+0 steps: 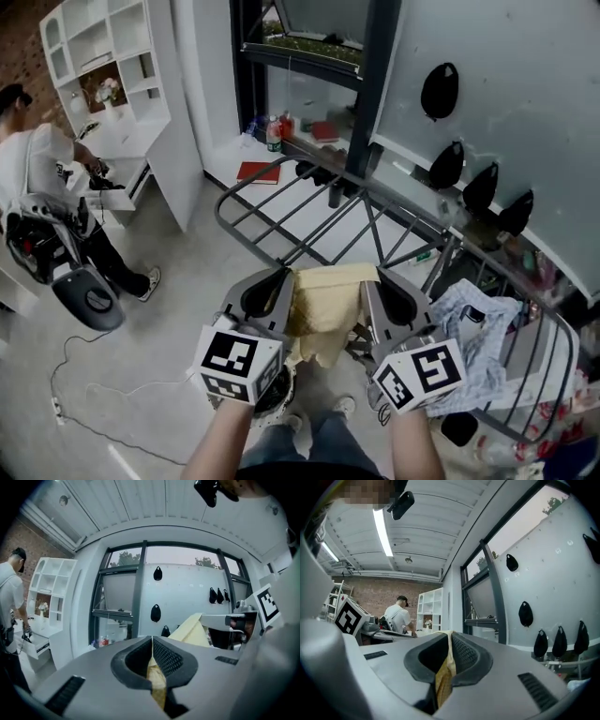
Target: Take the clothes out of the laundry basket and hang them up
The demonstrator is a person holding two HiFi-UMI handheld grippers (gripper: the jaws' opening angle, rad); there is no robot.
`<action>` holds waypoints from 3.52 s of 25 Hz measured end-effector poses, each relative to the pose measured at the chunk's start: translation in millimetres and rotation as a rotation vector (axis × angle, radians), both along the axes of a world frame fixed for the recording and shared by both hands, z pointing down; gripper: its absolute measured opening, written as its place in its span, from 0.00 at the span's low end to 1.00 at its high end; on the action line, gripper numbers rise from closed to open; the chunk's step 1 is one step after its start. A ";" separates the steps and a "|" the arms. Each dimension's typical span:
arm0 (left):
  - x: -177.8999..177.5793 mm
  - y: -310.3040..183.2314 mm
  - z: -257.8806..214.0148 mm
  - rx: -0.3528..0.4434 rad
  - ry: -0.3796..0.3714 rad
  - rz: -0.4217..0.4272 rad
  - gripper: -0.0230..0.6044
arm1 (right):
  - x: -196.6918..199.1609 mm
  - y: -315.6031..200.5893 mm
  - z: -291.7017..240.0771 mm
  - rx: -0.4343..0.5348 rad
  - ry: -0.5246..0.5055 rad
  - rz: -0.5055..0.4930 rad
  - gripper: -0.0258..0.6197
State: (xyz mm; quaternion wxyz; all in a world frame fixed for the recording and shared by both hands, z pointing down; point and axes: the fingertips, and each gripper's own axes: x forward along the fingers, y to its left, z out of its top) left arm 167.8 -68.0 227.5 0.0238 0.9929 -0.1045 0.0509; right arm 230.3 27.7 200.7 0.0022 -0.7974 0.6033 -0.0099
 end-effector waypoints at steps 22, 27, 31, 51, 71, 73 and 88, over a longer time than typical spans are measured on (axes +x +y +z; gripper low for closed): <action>209.5 105.8 -9.9 0.013 0.032 0.286 0.08 | 175.3 129.8 4.6 -0.031 0.013 0.349 0.06; 243.5 115.1 -5.5 0.012 0.017 0.297 0.08 | 210.3 141.6 13.3 -0.029 -0.026 0.373 0.06; 269.8 114.5 0.4 0.016 0.004 0.297 0.08 | 235.8 141.6 19.6 -0.049 -0.026 0.376 0.06; 379.5 118.1 74.4 -0.021 -0.126 0.290 0.08 | 344.0 149.3 92.1 -0.216 -0.095 0.451 0.06; 383.5 123.0 163.2 0.007 -0.334 0.300 0.17 | 351.5 151.5 178.1 -0.464 -0.157 0.495 0.25; 381.9 120.3 161.3 -0.007 -0.326 0.289 0.26 | 351.5 154.3 176.0 -0.455 -0.160 0.511 0.29; 363.3 125.1 119.0 -0.009 -0.194 0.301 0.32 | 336.2 183.8 127.4 -0.314 -0.139 0.615 0.33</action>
